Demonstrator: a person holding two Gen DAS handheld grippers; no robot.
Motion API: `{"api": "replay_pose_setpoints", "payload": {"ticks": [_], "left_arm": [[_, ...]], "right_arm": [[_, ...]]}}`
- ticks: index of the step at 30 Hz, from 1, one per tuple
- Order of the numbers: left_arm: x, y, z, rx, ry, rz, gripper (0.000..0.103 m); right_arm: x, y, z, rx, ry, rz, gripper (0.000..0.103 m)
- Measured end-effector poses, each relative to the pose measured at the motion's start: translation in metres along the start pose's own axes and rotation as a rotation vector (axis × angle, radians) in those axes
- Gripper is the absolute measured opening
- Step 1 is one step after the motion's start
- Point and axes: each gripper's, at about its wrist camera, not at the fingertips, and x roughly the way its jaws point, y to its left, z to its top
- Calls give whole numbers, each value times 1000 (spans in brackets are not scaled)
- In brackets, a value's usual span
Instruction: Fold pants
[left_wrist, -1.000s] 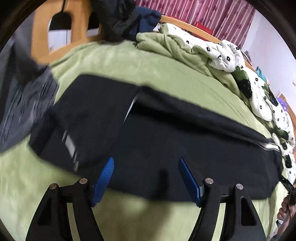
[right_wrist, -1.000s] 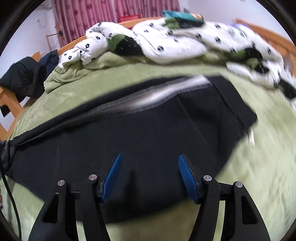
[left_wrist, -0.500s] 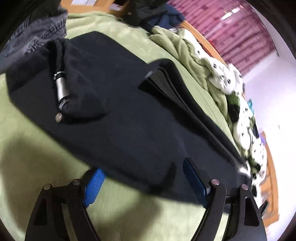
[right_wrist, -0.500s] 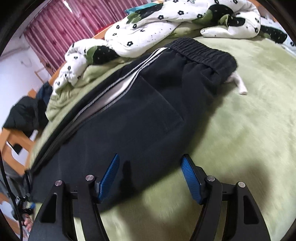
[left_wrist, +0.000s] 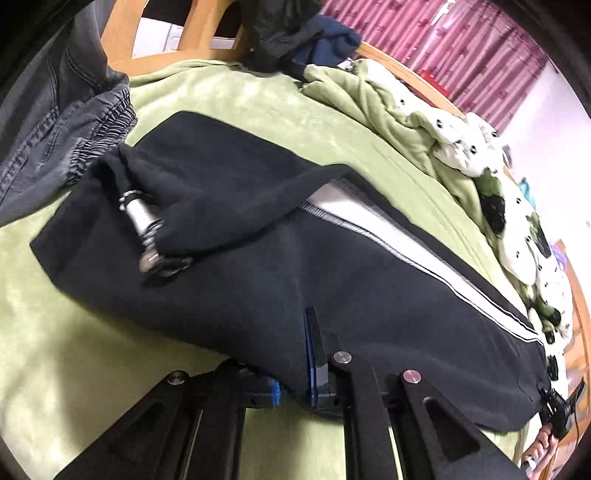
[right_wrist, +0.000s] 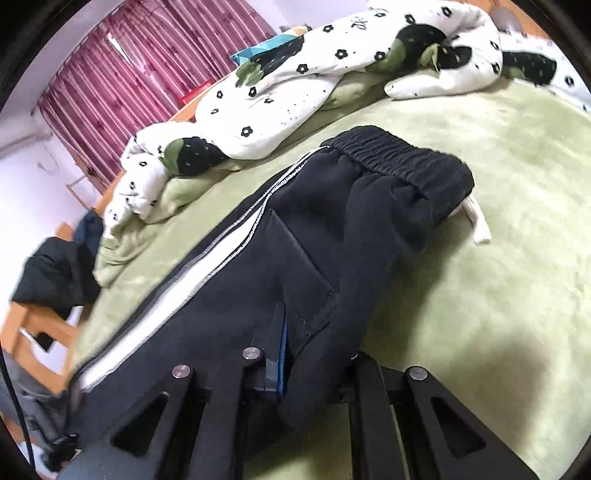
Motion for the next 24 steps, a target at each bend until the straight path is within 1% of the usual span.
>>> {"api": "replay_pose_setpoints", "payload": {"ticks": [1,3,5,11,13,15,16,19,20,21,22,23,24], "left_arm": [[-9,0,-6,13,7,-5,10],[-20,0,-16,34,20,-7,11],[-38,0,-34,71,30,-12,11],[-81,7,-84,109,66,-57,11],[-92,8,-99,125,73,-70,11],[-96,6,-111,144,79,-71,11],[-95,5,-116,157,79,-59,11],[-83,-2,-122,216,94,11,12],[-82,-2,-124,227,103,22,14],[-81,-2,-124,238,109,34,16],[-84,-2,-125,245,107,36,18],[-88,-2,-124,247,109,42,22],[-92,-1,-124,249,114,50,25]], "right_arm": [[-8,-2,-2,-15,0,-10,7],[-30,-10,-7,-22,-2,-5,7],[-53,-19,-13,-21,-8,-3,7],[-125,-55,-41,-57,1,-13,7],[-142,-69,-51,-55,6,-13,7],[-149,-82,-58,-48,27,-18,7],[-148,-88,-62,-44,45,-19,7],[-130,-99,-71,-15,115,-19,8],[-125,-102,-73,-16,138,-34,12],[-124,-103,-75,-20,148,-45,17],[-125,-105,-75,-25,143,-50,20],[-131,-108,-75,-25,123,-46,25],[-139,-113,-73,-19,93,-42,33]]}}
